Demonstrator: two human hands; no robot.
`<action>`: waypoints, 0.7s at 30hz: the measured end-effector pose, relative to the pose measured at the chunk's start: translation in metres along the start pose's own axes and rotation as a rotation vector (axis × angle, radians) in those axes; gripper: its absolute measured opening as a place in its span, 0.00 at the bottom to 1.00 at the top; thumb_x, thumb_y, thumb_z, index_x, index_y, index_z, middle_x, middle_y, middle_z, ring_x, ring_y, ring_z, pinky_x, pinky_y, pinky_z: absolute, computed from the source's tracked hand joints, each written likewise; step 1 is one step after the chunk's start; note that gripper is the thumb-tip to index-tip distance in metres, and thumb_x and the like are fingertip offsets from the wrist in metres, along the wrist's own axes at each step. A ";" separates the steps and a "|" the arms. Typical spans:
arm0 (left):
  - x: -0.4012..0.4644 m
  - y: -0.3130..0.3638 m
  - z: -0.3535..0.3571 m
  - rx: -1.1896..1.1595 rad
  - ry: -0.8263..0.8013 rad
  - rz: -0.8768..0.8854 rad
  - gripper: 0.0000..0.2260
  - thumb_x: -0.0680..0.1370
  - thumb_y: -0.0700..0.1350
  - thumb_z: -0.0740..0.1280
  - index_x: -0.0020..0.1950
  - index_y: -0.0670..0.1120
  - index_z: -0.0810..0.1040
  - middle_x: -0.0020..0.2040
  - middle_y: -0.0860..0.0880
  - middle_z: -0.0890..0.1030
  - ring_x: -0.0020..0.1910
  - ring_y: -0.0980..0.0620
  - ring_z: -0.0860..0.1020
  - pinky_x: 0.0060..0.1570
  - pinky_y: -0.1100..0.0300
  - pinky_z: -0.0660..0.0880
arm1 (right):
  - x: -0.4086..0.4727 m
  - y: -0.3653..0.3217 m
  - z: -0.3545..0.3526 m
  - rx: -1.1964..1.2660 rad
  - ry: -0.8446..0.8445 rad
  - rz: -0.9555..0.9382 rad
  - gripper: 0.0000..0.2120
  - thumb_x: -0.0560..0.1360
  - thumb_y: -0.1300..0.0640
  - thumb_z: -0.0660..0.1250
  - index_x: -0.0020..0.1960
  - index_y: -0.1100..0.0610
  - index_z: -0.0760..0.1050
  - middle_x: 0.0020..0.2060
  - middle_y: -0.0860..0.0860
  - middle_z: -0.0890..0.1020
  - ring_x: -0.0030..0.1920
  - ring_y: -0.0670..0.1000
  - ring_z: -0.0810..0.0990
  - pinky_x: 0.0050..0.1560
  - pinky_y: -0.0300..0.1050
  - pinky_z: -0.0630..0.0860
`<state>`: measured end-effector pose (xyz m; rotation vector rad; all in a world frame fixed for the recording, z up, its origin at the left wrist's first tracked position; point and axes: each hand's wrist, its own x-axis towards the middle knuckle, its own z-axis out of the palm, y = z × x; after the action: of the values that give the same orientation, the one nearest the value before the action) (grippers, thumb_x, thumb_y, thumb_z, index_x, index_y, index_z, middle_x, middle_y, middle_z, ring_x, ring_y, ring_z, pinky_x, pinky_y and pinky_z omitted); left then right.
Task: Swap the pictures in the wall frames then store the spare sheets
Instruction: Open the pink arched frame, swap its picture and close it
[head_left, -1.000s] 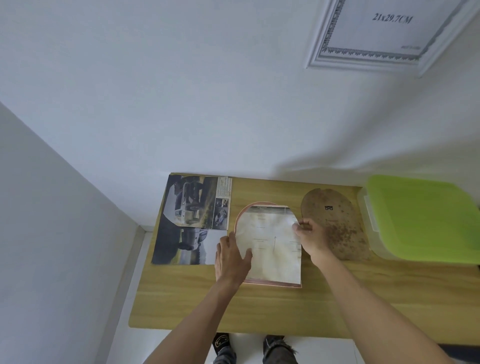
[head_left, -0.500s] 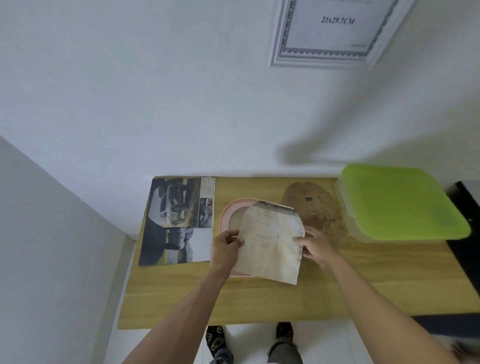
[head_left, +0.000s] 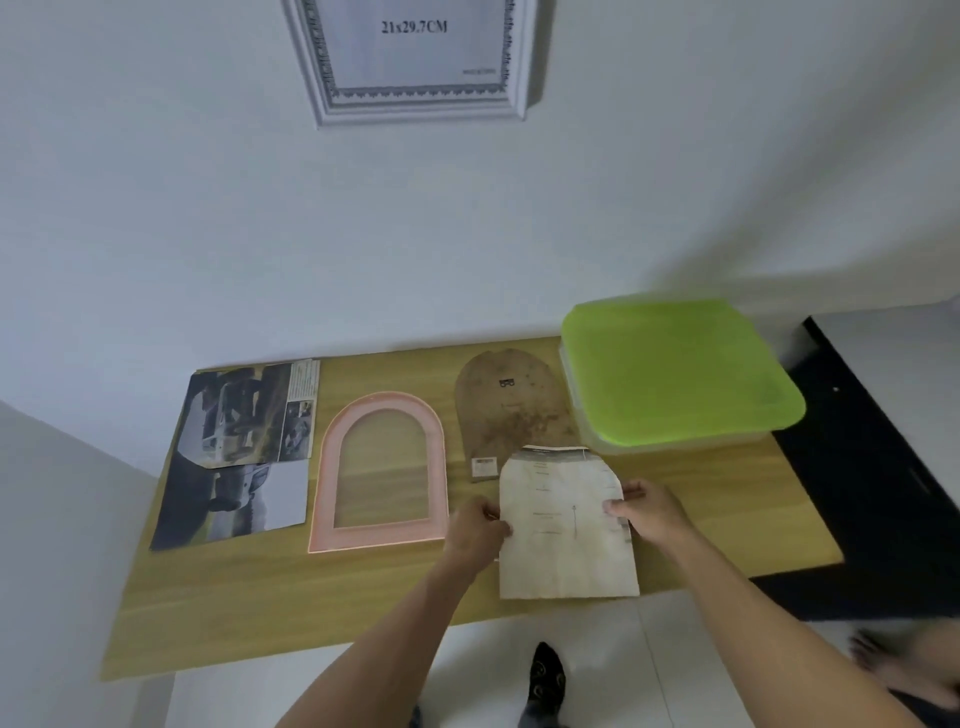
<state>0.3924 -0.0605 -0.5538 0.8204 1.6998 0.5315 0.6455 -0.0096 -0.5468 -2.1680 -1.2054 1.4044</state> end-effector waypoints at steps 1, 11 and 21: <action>0.000 0.003 0.014 0.041 -0.004 -0.007 0.05 0.67 0.37 0.68 0.41 0.42 0.79 0.41 0.43 0.83 0.41 0.44 0.83 0.40 0.45 0.83 | 0.002 0.008 -0.011 -0.031 0.007 -0.005 0.11 0.68 0.60 0.76 0.49 0.57 0.79 0.43 0.56 0.86 0.37 0.51 0.81 0.38 0.43 0.74; 0.006 0.025 0.119 0.240 0.018 0.029 0.05 0.67 0.35 0.65 0.40 0.42 0.79 0.38 0.45 0.83 0.38 0.45 0.83 0.38 0.47 0.82 | 0.026 0.062 -0.084 -0.303 0.155 -0.089 0.14 0.74 0.53 0.72 0.58 0.54 0.76 0.47 0.49 0.83 0.40 0.46 0.80 0.42 0.44 0.78; -0.011 0.022 0.144 1.039 -0.020 0.514 0.27 0.78 0.52 0.66 0.74 0.43 0.64 0.74 0.45 0.62 0.72 0.45 0.62 0.67 0.51 0.66 | 0.026 0.078 -0.072 -0.784 0.219 -0.449 0.22 0.77 0.50 0.67 0.70 0.51 0.72 0.66 0.55 0.72 0.65 0.57 0.72 0.55 0.52 0.77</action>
<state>0.5378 -0.0633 -0.5710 2.0206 1.7002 -0.0902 0.7493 -0.0233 -0.5765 -2.1693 -2.2247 0.5259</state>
